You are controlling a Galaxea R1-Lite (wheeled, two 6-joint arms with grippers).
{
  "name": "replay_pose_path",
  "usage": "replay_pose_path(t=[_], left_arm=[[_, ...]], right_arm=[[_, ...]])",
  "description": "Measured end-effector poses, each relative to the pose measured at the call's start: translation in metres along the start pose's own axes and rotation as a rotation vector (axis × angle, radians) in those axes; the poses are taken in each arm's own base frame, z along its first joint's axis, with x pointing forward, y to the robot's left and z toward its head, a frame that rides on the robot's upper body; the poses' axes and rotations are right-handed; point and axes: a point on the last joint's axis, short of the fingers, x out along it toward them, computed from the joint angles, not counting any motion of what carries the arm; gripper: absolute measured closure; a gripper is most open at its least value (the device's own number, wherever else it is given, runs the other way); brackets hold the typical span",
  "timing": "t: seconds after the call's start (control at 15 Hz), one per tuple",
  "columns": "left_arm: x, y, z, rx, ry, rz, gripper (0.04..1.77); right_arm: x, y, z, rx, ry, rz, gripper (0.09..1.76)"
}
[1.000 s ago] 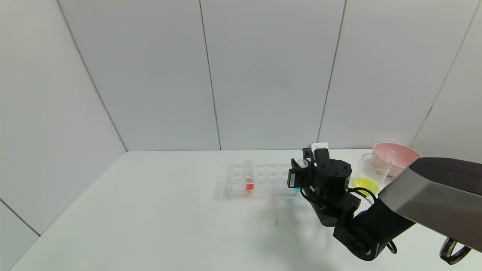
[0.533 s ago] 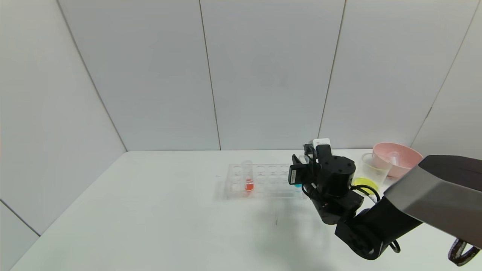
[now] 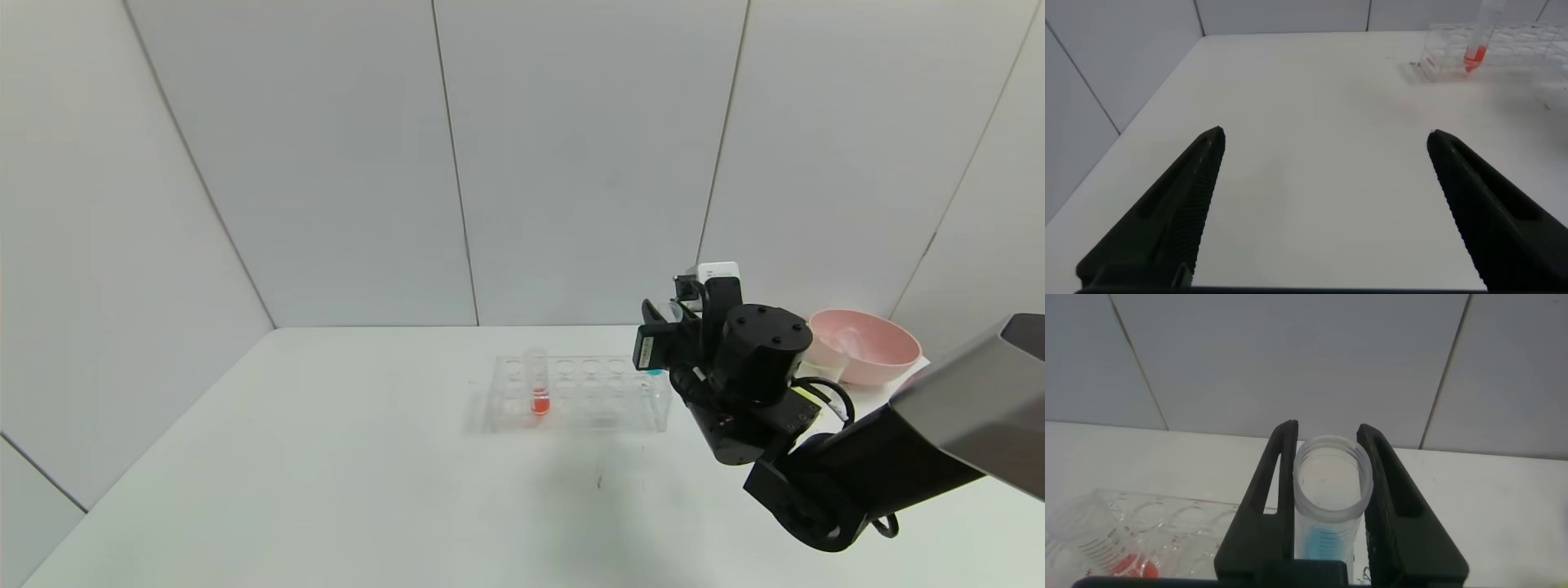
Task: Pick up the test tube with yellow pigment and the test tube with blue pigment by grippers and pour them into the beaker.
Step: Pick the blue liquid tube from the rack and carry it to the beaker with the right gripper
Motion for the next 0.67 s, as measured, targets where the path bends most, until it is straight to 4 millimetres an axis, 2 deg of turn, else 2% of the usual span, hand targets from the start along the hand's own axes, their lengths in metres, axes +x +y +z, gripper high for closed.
replay_pose_path(t=[0.4,0.67], left_arm=[[0.000,0.000,0.000,0.000,0.000,0.000,0.05],[0.000,0.000,0.000,0.000,0.000,0.000,0.05]], right_arm=[[-0.002,-0.002,0.007,-0.013,0.019,0.015,1.30],[-0.006,-0.026,0.029,0.003,0.086,0.152,1.30]])
